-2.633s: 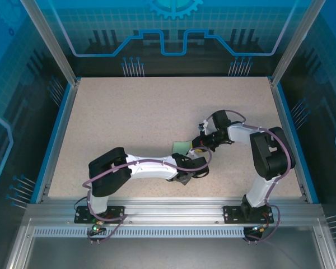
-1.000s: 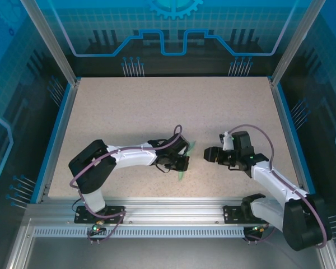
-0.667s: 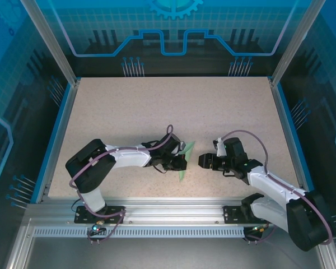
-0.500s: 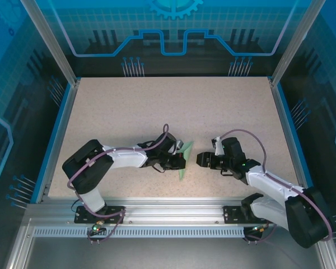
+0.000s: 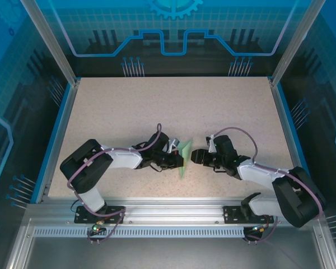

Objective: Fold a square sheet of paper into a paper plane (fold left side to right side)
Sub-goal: Fold the wing for the fifth time at the center of the table.

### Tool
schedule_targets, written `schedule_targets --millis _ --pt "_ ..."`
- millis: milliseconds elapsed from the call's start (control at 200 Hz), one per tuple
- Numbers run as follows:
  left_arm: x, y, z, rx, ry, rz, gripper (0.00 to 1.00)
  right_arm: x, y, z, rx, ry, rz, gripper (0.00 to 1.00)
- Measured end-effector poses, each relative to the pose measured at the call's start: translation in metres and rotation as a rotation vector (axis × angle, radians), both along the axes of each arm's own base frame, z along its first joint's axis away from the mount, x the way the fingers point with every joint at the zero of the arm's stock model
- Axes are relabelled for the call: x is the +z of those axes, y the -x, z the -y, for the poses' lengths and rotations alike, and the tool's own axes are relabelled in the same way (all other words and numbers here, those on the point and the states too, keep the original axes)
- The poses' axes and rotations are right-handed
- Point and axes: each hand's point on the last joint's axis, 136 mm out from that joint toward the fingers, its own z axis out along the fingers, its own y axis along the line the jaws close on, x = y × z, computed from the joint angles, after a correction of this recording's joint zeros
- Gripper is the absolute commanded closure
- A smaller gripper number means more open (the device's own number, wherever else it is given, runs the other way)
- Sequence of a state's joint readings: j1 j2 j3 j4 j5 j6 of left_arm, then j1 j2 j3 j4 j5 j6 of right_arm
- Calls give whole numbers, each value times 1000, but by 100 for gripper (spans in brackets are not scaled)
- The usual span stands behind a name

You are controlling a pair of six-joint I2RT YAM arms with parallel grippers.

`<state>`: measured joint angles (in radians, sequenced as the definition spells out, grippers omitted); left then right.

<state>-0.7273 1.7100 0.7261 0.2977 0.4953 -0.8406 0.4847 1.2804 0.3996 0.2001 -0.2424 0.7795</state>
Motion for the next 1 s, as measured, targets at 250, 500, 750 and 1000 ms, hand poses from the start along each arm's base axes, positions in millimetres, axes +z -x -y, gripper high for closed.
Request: schedule_targets --millis 250,500,750,1000 --pt "1 0 -1 9 25 -8 98 -2 -9 -10 -18 -24 -10 48" --pt "1 0 -3 19 42 -15 98 -4 -18 -18 -29 -40 -20 49" --pt "1 -2 -2 26 55 -14 98 -10 -23 -21 -50 -34 -44 52" --pt "-6 0 -4 40 46 -44 98 -18 -22 -20 -65 -32 -76 54"
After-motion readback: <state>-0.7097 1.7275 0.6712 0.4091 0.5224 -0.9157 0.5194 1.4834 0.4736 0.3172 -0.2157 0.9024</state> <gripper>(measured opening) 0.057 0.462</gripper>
